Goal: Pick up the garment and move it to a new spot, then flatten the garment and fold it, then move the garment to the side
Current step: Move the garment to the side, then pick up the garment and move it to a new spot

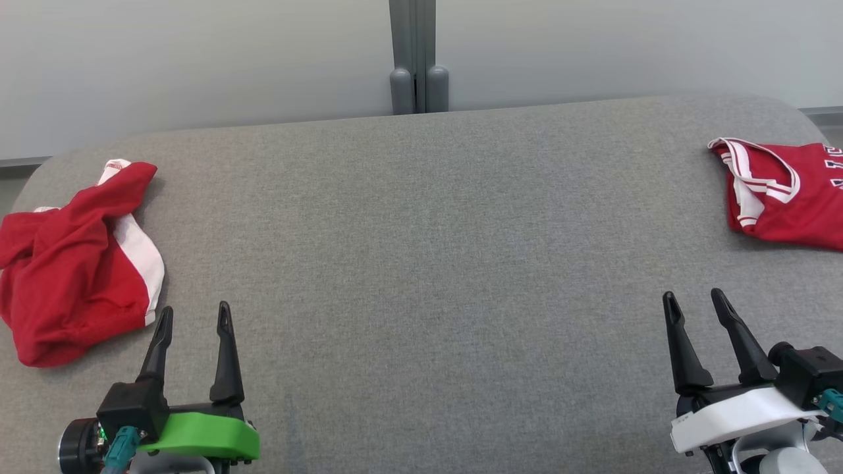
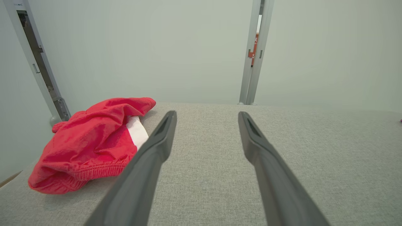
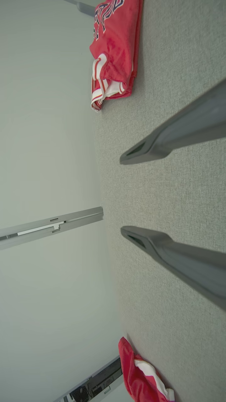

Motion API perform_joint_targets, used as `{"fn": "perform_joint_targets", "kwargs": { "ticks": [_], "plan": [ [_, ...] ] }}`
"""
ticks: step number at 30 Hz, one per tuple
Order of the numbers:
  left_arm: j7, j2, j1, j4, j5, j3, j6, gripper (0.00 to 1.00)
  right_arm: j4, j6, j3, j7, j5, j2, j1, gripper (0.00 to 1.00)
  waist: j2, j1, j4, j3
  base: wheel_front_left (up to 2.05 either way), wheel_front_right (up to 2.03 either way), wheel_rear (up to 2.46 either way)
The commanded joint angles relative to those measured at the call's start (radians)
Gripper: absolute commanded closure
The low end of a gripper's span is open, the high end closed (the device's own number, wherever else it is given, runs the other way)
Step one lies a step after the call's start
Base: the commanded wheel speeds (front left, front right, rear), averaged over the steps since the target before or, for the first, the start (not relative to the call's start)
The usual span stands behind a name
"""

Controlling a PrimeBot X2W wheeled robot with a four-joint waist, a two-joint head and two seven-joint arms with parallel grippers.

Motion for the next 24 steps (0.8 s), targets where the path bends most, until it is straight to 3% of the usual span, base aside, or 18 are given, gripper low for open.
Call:
{"fn": "perform_joint_targets", "kwargs": {
  "ticks": [1,24],
  "plan": [
    [-0.003,0.001,0.015,0.004,0.008,0.006,0.001,0.0,-0.005,-0.002,0.001,0.001,-0.01,0.002,0.01,0.0,0.0,0.0001,-0.001,-0.002,0.0,0.0,0.0],
    [-0.003,0.013,0.019,0.03,0.024,0.008,0.012,0.0,-0.025,-0.002,-0.003,0.027,-0.041,0.015,0.022,0.0,0.0,0.0001,-0.001,-0.021,0.0,0.0,0.0]
  ]
}}
